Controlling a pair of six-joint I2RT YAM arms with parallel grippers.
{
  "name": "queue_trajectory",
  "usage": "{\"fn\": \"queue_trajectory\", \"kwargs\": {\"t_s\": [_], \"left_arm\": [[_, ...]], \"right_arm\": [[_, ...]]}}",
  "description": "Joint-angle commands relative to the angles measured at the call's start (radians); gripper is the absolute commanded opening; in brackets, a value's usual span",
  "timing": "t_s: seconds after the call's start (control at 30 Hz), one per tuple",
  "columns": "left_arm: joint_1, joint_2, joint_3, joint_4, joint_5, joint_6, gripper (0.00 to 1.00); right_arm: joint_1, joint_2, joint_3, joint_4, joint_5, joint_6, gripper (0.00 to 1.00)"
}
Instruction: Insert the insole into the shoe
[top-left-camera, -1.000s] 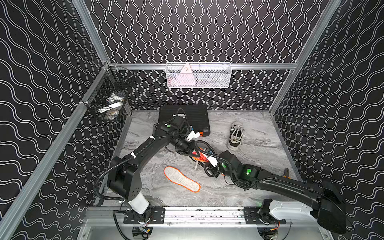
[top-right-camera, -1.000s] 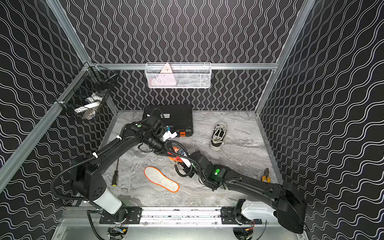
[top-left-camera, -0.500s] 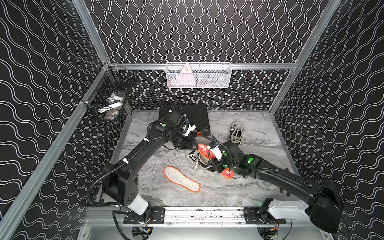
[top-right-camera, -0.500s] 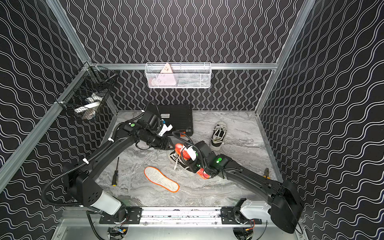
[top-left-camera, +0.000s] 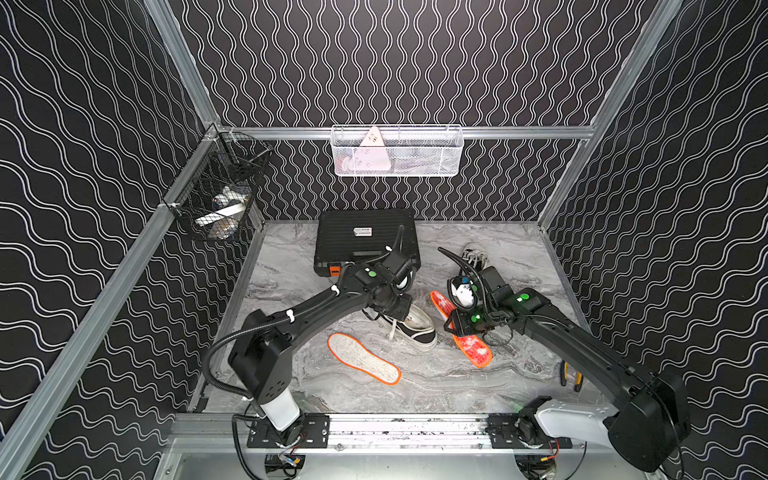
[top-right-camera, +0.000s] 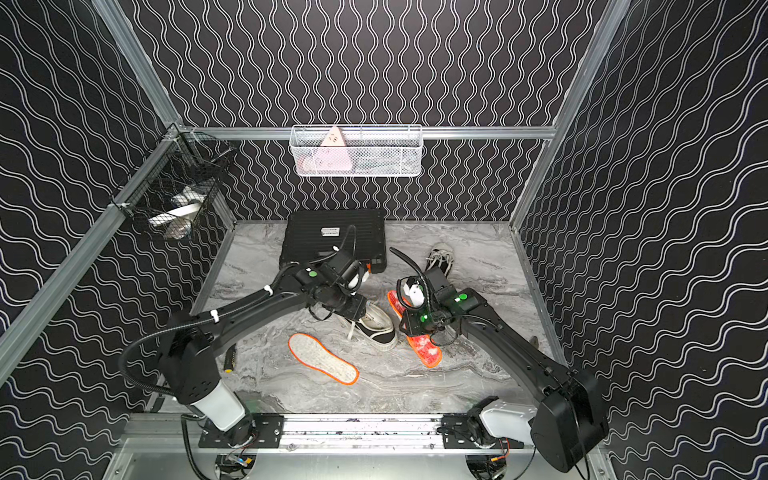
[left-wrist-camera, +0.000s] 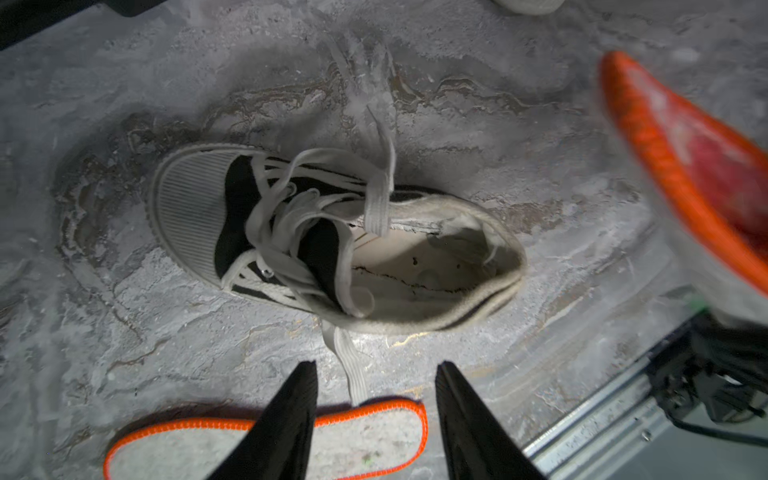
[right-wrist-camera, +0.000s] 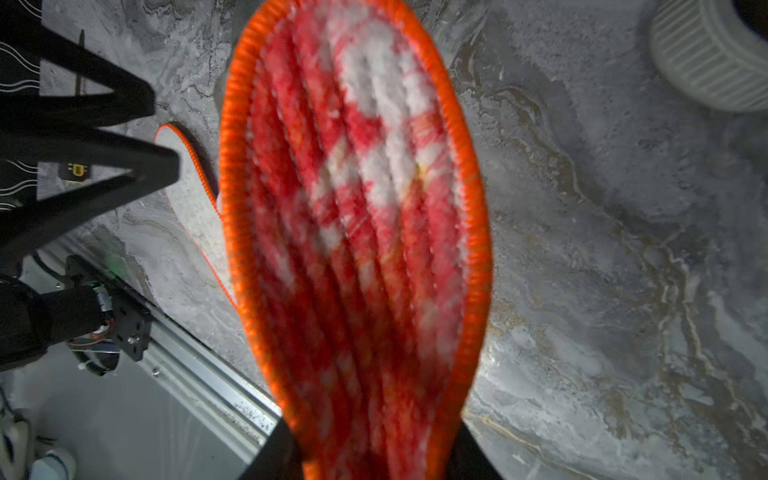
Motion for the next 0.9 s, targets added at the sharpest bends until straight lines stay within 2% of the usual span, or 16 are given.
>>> {"fn": "queue_trajectory", "kwargs": {"t_s": [0.0,0.2,0.3,0.57,0.73,0.87], "left_arm": [[-0.005,0.036,0.018,0.021,-0.106,-0.047,0.51],[-0.006,0.078,0.039,0.025,-0.085,-0.028,0.47],[-0.006,0.102,0.045,0.023,-0.07,-0.025,0.42],[-0.001,0.107,0.07,-0.004,-0.047,0.019,0.0],[0.025,0.09,0.082,-0.005,0.037,0.071,0.0],[0.052,0.06,0.068,0.018,0.156,0.101,0.0]], "right_arm": [[-0.006,0.007,0.024,-0.063,-0.019,0.024,0.4],[-0.008,0.01,0.02,-0.043,-0.065,0.036,0.39],[-0.008,0.022,0.028,-0.066,-0.089,0.019,0.39],[-0.006,0.054,0.063,-0.122,-0.208,-0.023,0.38],[-0.006,0.061,0.054,-0.109,-0.287,-0.018,0.38],[-0.008,0.094,0.055,-0.095,-0.411,-0.033,0.38]]}}
